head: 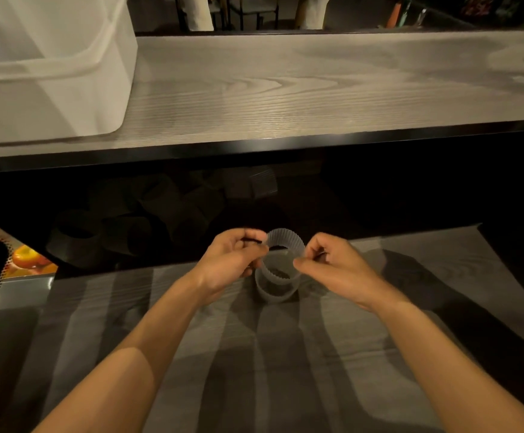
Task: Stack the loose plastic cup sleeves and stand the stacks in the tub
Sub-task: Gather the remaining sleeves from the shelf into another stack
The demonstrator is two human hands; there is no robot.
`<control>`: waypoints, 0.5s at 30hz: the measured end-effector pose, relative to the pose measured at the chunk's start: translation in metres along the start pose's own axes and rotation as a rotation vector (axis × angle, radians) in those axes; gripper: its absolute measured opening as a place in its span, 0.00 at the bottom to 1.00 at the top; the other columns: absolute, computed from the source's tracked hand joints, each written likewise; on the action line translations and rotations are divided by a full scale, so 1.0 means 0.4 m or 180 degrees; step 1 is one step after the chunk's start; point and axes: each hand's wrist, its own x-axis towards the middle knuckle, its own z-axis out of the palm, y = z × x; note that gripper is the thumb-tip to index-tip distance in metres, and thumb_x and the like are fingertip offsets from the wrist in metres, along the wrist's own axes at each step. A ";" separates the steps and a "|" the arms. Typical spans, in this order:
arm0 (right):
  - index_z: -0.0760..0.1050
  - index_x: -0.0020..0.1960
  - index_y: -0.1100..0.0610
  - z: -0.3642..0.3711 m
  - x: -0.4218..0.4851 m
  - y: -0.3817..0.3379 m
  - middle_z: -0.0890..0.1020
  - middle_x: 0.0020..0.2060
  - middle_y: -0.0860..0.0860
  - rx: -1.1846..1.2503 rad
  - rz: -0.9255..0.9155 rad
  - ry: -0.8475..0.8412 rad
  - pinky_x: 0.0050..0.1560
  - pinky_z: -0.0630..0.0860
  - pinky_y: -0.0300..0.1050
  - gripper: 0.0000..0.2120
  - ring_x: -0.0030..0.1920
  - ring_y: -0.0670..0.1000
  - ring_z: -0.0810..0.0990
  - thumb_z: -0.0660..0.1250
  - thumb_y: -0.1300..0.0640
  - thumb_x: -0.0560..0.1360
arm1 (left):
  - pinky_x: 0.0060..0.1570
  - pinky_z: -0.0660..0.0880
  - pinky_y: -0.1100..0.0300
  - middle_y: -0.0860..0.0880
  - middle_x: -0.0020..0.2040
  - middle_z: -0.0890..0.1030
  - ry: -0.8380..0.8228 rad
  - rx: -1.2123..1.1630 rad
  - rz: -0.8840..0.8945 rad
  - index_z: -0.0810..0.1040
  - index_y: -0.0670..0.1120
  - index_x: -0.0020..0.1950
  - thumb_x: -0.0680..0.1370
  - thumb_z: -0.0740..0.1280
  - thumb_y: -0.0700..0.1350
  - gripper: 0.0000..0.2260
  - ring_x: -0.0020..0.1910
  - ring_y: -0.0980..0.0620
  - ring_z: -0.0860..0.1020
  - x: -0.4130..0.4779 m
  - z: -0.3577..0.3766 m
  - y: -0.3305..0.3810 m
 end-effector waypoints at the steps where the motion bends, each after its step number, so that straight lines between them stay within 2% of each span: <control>1: 0.76 0.43 0.57 0.004 -0.005 0.005 0.78 0.34 0.49 -0.0048 0.0022 -0.0019 0.40 0.76 0.47 0.10 0.35 0.44 0.76 0.75 0.53 0.73 | 0.46 0.76 0.57 0.45 0.45 0.83 -0.0005 0.0088 0.0022 0.81 0.47 0.59 0.79 0.70 0.41 0.09 0.43 0.51 0.80 -0.008 0.001 -0.005; 5: 0.76 0.45 0.56 0.008 -0.022 0.007 0.81 0.40 0.51 -0.0330 0.0099 -0.0211 0.48 0.80 0.53 0.11 0.43 0.50 0.81 0.75 0.52 0.73 | 0.35 0.73 0.65 0.47 0.42 0.82 0.0035 0.0236 0.0046 0.81 0.46 0.56 0.79 0.70 0.37 0.08 0.37 0.56 0.79 -0.023 0.003 -0.019; 8: 0.76 0.45 0.56 0.002 -0.033 -0.011 0.81 0.41 0.51 -0.0567 0.0073 -0.0386 0.49 0.81 0.54 0.12 0.45 0.52 0.81 0.74 0.49 0.73 | 0.34 0.73 0.66 0.45 0.42 0.82 0.0027 0.0406 0.0013 0.81 0.44 0.55 0.78 0.69 0.36 0.07 0.37 0.55 0.78 -0.024 -0.007 -0.028; 11: 0.78 0.43 0.52 -0.002 -0.033 -0.022 0.83 0.40 0.49 -0.1053 0.0191 -0.0448 0.47 0.81 0.52 0.15 0.43 0.49 0.81 0.74 0.41 0.72 | 0.39 0.77 0.65 0.45 0.45 0.82 -0.0031 0.0579 -0.0093 0.81 0.46 0.55 0.78 0.72 0.40 0.07 0.40 0.54 0.80 -0.021 -0.017 -0.033; 13: 0.78 0.43 0.49 0.001 -0.021 -0.031 0.83 0.38 0.47 -0.1203 0.0306 -0.0143 0.44 0.81 0.49 0.15 0.41 0.46 0.81 0.72 0.37 0.73 | 0.49 0.80 0.60 0.47 0.49 0.84 0.0157 0.0591 -0.0158 0.81 0.49 0.56 0.77 0.73 0.46 0.08 0.47 0.51 0.82 -0.008 -0.022 -0.031; 15: 0.78 0.43 0.49 0.004 0.007 -0.039 0.83 0.36 0.48 -0.1151 0.0288 0.0196 0.42 0.80 0.49 0.14 0.38 0.47 0.82 0.68 0.39 0.77 | 0.55 0.79 0.56 0.48 0.49 0.84 0.0407 0.0482 -0.0285 0.79 0.48 0.51 0.78 0.72 0.50 0.07 0.51 0.47 0.82 0.019 -0.025 -0.023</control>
